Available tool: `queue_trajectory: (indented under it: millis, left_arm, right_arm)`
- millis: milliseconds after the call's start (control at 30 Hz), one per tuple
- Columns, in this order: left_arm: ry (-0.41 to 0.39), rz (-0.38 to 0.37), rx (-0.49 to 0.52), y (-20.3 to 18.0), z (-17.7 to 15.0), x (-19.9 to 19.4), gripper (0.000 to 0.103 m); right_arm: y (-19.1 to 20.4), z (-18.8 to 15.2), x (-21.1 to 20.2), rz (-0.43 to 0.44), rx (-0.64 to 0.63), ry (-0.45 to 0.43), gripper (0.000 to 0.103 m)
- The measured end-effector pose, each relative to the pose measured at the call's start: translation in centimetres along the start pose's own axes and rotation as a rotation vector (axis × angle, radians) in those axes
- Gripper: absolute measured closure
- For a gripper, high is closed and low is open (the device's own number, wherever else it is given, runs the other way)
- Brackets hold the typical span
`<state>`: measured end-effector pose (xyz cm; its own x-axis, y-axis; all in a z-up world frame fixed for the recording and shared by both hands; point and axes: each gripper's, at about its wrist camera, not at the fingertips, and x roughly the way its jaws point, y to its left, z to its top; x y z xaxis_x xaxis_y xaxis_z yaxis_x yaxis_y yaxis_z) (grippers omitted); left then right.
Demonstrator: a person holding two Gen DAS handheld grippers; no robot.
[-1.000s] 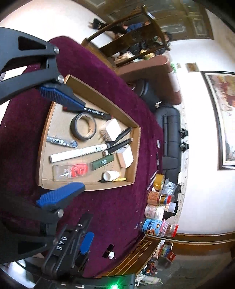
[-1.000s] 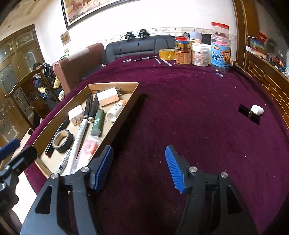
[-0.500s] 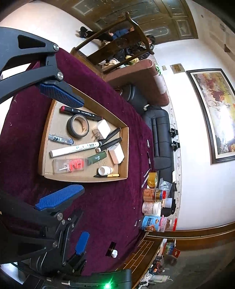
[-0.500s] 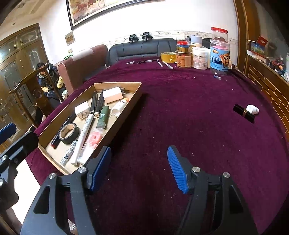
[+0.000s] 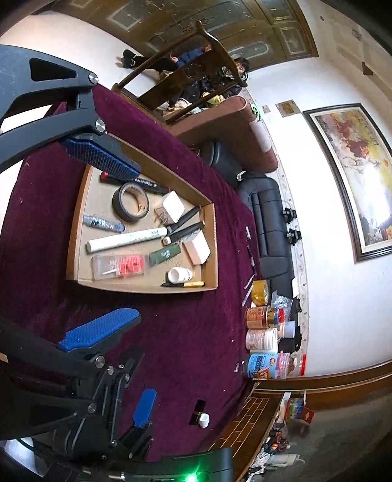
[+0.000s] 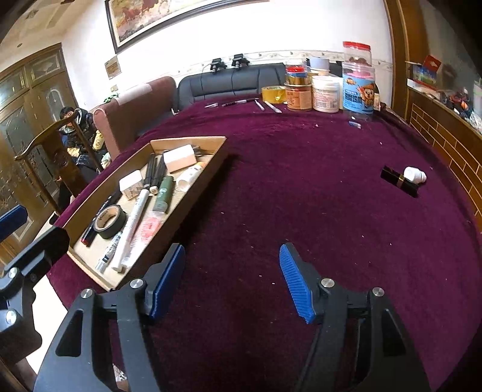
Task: Organize rigid objects
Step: 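Raise both open tools away from the tray toward the remaining items, then move the left tool to the black lipstick tube while the right tool grasps the small white dropper bottle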
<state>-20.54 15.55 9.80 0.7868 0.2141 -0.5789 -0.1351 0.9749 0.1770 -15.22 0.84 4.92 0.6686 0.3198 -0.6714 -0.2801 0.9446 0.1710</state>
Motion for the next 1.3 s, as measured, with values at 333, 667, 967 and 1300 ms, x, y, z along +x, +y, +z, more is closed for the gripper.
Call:
queue_trajectory:
  millis: [333,667,967,1300]
  left_arm:
    - [0.068,-0.088,0.032,-1.7,-0.4,1.6,0.019]
    - [0.106,-0.189,0.004,-2.4,-0.8,3.0,0.019]
    - [0.121,-0.194,-0.012,-2.0,-1.0,3.3,0.019]
    - [0.125,-0.274,-0.002,-2.8,-0.8,3.9,0.019]
  right_arm:
    - [-6.2,1.4,0.5,-0.028,0.125,0.018,0.038]
    - [-21.4,6.7,2.1,-0.210,0.321,0.041,0.038]
    - [-26.7,8.2,7.4,-0.101,0.477,0.110,0.036]
    - [-23.9,8.6,4.0,0.009,0.331,0.133,0.036]
